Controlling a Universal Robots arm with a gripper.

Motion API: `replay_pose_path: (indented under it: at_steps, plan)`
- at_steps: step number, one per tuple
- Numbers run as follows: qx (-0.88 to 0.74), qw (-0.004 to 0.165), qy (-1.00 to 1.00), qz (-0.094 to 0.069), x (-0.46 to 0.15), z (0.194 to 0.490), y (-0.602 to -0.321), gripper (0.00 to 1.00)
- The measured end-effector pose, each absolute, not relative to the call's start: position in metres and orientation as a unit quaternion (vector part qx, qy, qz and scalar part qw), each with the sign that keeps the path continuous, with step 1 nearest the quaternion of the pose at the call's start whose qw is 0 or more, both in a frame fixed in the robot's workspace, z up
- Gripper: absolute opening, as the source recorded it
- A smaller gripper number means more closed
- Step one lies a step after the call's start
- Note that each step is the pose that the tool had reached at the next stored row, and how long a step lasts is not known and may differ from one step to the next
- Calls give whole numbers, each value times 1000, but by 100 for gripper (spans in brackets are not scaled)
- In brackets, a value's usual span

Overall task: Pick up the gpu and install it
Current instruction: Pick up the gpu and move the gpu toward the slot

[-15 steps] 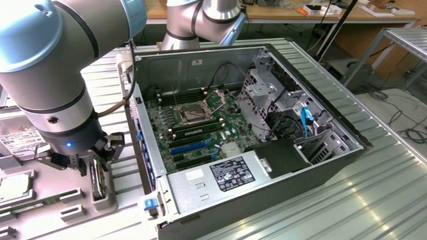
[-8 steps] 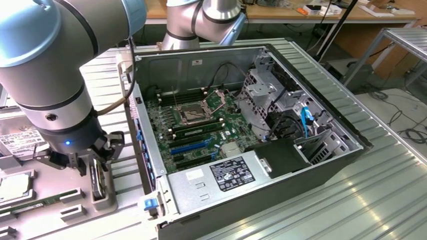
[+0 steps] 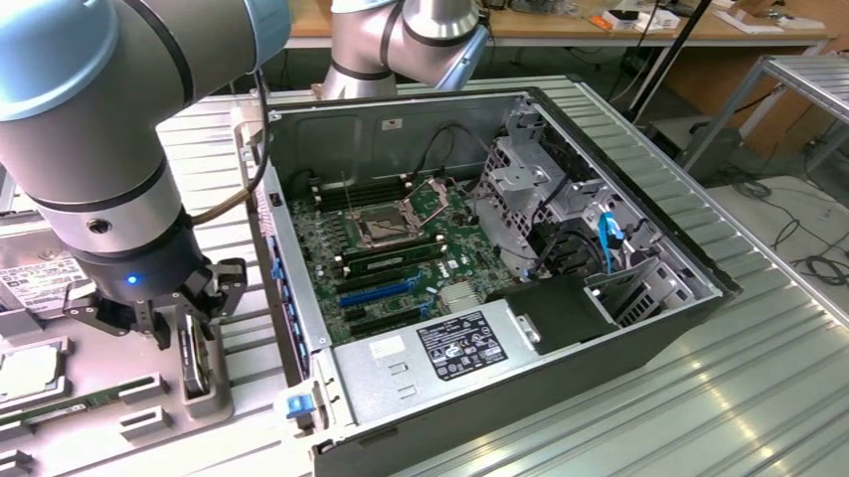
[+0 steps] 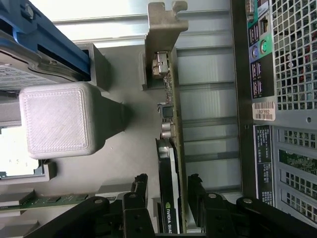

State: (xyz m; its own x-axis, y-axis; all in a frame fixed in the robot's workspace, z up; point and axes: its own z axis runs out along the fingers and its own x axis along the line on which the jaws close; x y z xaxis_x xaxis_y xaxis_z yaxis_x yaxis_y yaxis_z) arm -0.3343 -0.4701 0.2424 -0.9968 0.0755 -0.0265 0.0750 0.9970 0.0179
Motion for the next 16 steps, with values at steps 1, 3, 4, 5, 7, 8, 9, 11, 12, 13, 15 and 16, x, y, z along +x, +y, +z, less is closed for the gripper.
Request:
replay_pose_path:
  at_steps: [1, 3, 4, 5, 7, 8, 9, 11, 12, 13, 15, 16]
  plan:
    - [38, 14, 999, 8, -334, 242, -470, 45]
    - [38, 14, 999, 8, -334, 242, -470, 44]
    - [38, 14, 999, 8, -334, 242, -470, 37]
    - [38, 14, 999, 8, -334, 242, -470, 37]
    - [38, 14, 999, 8, -334, 242, -470, 31]
    - [38, 14, 999, 8, -334, 242, -470, 31]
    - [38, 14, 999, 8, -334, 242, -470, 31]
    - [38, 13, 999, 8, -334, 243, -470, 31]
    - [38, 13, 999, 8, -333, 243, -470, 31]
    - [38, 11, 999, 8, -332, 243, -470, 31]
    - [38, 10, 999, 8, -331, 242, -470, 31]
    - [38, 10, 999, 8, -331, 243, -470, 31]
